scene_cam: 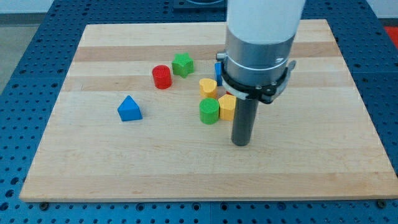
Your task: Push the blue triangle towards the yellow heart
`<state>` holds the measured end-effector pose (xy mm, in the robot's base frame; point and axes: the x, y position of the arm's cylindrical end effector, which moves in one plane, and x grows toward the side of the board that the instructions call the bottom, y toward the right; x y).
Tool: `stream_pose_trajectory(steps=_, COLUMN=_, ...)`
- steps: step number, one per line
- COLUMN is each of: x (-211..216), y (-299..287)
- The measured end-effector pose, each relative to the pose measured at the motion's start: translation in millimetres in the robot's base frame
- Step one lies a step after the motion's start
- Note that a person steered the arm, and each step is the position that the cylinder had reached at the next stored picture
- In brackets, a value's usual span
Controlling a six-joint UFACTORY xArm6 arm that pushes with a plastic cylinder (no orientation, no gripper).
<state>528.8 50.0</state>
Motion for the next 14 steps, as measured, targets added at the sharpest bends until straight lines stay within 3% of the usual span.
stream_pose_trajectory(steps=8, x=2.5, y=-213.7)
stream_pose_trajectory(steps=14, x=-42.5, y=-240.4)
